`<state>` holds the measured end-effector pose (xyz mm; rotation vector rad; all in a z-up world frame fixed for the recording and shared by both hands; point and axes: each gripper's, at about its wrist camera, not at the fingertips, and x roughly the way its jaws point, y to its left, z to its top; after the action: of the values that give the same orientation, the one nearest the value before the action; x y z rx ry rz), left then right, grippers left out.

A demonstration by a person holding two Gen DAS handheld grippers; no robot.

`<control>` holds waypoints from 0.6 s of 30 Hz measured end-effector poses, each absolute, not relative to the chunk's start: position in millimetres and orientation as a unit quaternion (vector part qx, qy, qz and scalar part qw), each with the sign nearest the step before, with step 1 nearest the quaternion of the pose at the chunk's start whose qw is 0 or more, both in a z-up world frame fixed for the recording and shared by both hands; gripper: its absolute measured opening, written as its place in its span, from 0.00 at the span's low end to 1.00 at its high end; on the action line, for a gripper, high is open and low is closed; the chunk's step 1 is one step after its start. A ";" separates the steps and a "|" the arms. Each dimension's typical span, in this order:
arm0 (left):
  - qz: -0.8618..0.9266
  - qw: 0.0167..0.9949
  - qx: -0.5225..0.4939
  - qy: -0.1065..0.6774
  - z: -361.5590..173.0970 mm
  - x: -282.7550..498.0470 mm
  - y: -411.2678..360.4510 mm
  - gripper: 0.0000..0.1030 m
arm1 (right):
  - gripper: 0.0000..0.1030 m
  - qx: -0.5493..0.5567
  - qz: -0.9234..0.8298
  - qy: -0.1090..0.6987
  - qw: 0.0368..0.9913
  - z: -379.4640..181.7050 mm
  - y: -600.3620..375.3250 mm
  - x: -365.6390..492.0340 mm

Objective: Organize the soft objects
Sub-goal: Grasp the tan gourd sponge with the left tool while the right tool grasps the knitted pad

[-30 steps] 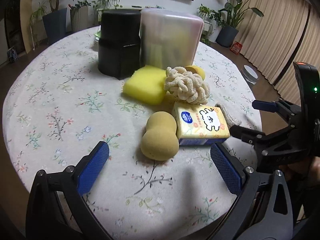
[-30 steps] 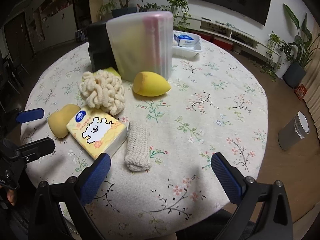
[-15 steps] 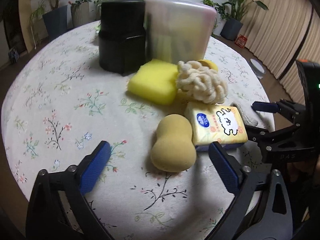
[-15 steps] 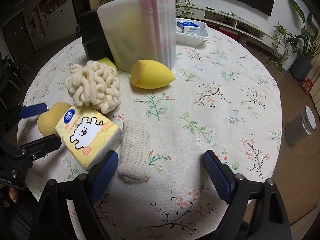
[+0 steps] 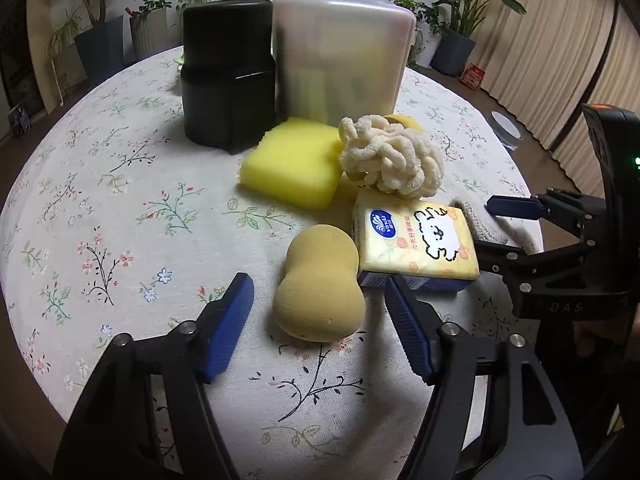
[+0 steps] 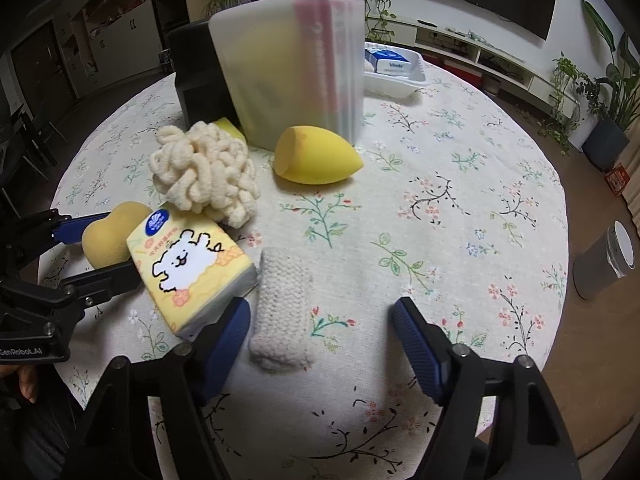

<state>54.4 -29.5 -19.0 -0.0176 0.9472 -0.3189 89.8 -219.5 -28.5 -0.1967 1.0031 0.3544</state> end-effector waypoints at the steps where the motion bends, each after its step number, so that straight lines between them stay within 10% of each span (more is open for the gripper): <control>1: -0.151 0.877 -0.011 0.455 -18.7 54.6 -28.8 0.62 | 0.74 -0.093 0.169 0.478 0.857 -28.5 -219.0 89.9; 8: -0.133 0.879 -0.012 0.458 -17.6 53.8 -25.3 0.35 | 0.70 -0.094 0.171 0.478 0.856 -28.6 -217.9 90.2; 18: -0.132 0.877 -0.024 0.462 -17.5 53.7 -26.7 0.32 | 0.54 -0.093 0.181 0.479 0.854 -26.9 -215.7 88.7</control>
<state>53.7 -26.7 -17.5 -0.0498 0.9632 -0.2749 88.7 -215.7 -26.9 -0.1956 1.0071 0.3805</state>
